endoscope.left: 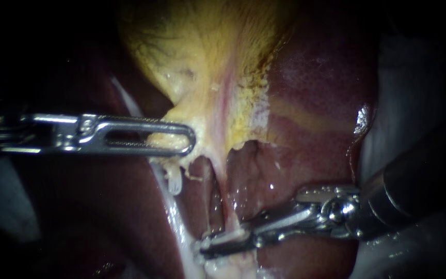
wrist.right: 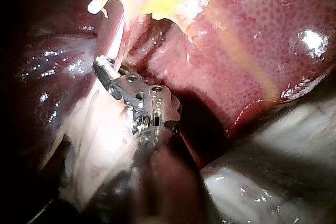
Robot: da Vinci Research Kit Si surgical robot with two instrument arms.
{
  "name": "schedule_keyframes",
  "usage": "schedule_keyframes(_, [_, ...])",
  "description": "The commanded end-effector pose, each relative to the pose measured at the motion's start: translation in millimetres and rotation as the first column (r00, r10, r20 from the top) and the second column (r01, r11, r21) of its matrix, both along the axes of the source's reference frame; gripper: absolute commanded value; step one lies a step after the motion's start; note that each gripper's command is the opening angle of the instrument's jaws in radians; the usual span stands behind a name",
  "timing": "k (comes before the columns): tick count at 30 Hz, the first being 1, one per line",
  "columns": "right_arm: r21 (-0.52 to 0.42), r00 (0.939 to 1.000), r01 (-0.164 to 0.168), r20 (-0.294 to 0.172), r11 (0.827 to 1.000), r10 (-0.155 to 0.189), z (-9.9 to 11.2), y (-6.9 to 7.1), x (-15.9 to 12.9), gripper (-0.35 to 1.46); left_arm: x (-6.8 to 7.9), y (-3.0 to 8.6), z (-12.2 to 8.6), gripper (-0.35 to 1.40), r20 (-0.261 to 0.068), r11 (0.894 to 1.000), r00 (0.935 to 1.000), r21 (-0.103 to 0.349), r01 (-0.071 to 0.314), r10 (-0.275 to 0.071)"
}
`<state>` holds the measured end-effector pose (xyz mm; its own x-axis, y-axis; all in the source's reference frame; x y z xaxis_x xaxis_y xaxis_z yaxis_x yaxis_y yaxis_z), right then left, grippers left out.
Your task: Going back second clip right tube
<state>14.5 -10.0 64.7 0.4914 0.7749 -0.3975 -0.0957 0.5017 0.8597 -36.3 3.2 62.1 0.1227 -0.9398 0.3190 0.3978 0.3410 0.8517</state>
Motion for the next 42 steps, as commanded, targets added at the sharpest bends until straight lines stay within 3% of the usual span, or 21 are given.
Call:
schedule_keyframes(1, [0.0, 1.0, 0.0, 0.0, 1.0, 0.0, 0.0, 0.0, 0.1, -0.35, 0.0, 0.0, 0.0, -0.35, 0.0, 1.0, 1.0, 0.0, 0.001, -0.001])
schedule_keyframes(5, [-0.009, 1.0, 0.0, -0.009, 1.0, 0.0, -0.1, 0.0, 0.3, -0.35, 0.1, 0.0, 0.0, -0.35, -0.002, 1.0, 1.0, -0.001, 0.002, -0.002])
schedule_keyframes(7, [-0.039, 0.9991, -0.008, -0.042, 0.999, 0.006, -0.2, 0.1, 0.4, -0.35, 0.1, 0.0, 0.0, -0.35, -0.002, 1.0, 1.0, -0.001, 0.003, -0.003])
schedule_keyframes(10, [-0.175, 0.9938, -0.029, -0.111, 0.984, 0.009, -0.3, 0.1, 0.8, 0.2, 0.1, 0.0, 0.0, -0.35, -0.002, 1.0, 1.0, -0.001, 0.002, -0.002])
schedule_keyframes(11, [-0.231, 0.9894, -0.034, -0.145, 0.972, 0.0, -0.3, 0.2, 1.0, 0.34, 0.1, 0.0, 0.0, -0.35, -0.002, 1.0, 1.0, -0.001, 0.002, -0.002])
schedule_keyframes(14, [-0.316, 0.9796, -0.054, -0.201, 0.947, -0.011, -0.3, 0.2, 1.2, 0.46, 0.1, 0.0, 0.0, -0.35, -0.001, 1.0, 1.0, -0.001, 0.002, -0.002])
schedule_keyframes(17, [-0.384, 0.9835, -0.083, -0.18, 0.919, 0.013, -0.4, 0.2, 1.0, 0.5, 0.2, 0.0, 0.0, -0.35, -0.001, 1.0, 1.0, -0.001, 0.002, -0.002])
schedule_keyframes(21, [-0.444, 0.9851, -0.089, -0.172, 0.892, 0.012, -0.6, 0.2, 0.1, 0.5, 0.3, 0.1, 0.1, -0.35, -0.001, 1.0, 1.0, -0.001, 0.002, -0.002])
schedule_keyframes(25, [-0.471, 0.9846, -0.082, -0.175, 0.878, -0.001, -1.2, 0.7, -1.6, 0.5, 0.4, 0.1, 0.1, -0.35, -0.001, 1.0, 1.0, -0.001, 0.001, -0.001])
schedule_keyframes(31, [-0.519, 0.9803, -0.062, -0.192, 0.852, -0.046, -3.0, 2.9, -5.6, 0.5, 0.5, 0.1, 0.2, -0.35, -0.002, 1.0, 1.0, -0.002, 0.003, -0.003])
schedule_keyframes(34, [-0.538, 0.979, -0.058, -0.195, 0.841, -0.057, -4.6, 5.0, -7.7, 0.5, 0.6, 0.1, 0.2, -0.35, -0.002, 1.0, 1.0, -0.002, 0.003, -0.003])
schedule_keyframes(42, [-0.618, 0.9797, -0.049, -0.183, 0.785, -0.083, -8.9, 10.1, -11.9, 0.5, 0.6, 0.2, 0.4, -0.35, -0.002, 1.0, 1.0, -0.003, 0.003, -0.003])
